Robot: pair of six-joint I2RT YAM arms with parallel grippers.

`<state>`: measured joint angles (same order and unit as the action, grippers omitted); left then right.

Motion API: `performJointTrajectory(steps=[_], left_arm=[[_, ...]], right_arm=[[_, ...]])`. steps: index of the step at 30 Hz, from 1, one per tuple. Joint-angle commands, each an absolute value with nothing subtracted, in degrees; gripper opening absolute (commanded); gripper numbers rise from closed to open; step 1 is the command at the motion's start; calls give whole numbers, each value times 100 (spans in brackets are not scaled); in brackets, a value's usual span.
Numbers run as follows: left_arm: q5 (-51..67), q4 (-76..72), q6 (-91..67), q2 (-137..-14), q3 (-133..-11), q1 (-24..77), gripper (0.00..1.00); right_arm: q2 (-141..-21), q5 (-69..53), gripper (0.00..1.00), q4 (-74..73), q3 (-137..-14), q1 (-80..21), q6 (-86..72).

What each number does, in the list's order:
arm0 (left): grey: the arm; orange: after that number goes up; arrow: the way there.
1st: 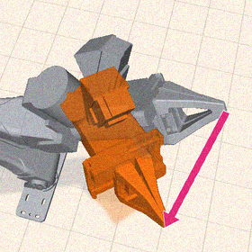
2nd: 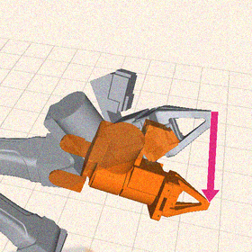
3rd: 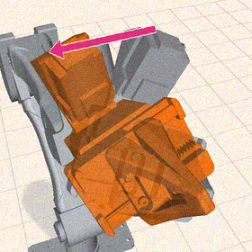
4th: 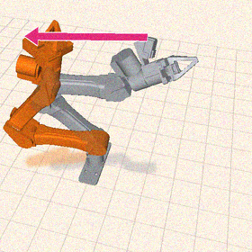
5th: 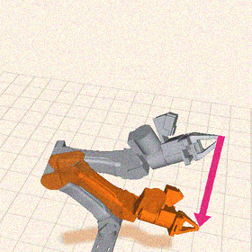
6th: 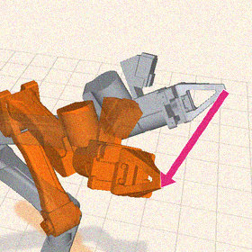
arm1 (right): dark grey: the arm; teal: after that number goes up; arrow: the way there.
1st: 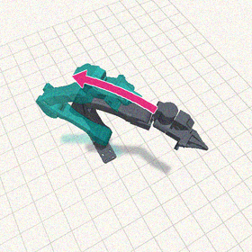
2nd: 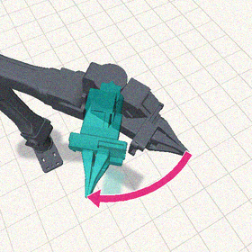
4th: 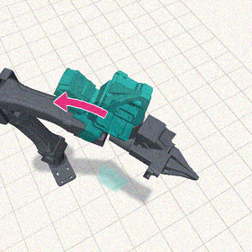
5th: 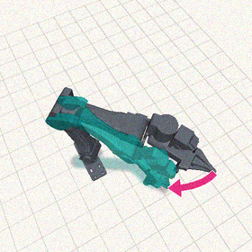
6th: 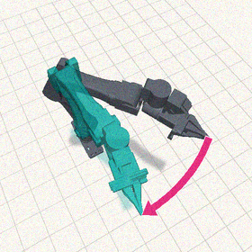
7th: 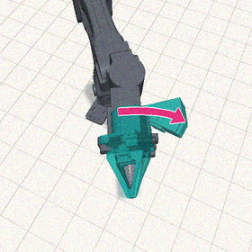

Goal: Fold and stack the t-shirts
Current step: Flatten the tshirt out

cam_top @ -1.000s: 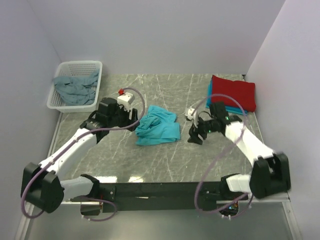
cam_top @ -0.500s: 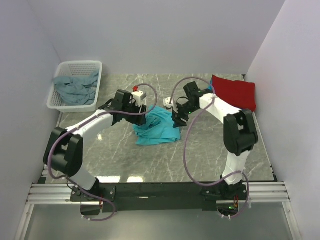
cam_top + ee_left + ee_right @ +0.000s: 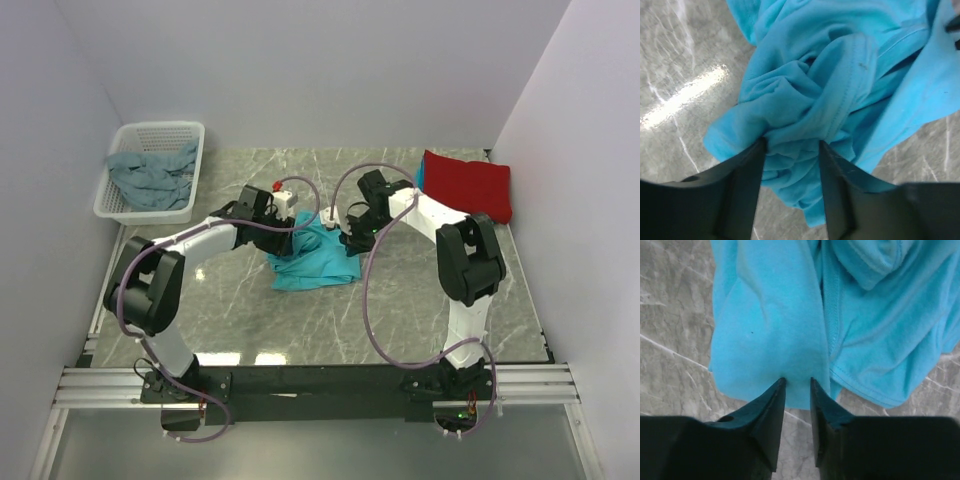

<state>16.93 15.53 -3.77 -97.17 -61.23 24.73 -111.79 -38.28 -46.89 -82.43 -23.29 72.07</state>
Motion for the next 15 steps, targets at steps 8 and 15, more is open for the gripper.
performJointTrajectory(steps=[8, 15], left_arm=[[1591, 1600, -483, -9800, -6548, 2496, 1], [1529, 1292, -606, -9081, -6381, 2487, 1]], right_arm=[[-10776, -3788, 3, -4553, -7911, -2487, 7190], [-10214, -3244, 0, -4289, -7858, -2479, 6172]])
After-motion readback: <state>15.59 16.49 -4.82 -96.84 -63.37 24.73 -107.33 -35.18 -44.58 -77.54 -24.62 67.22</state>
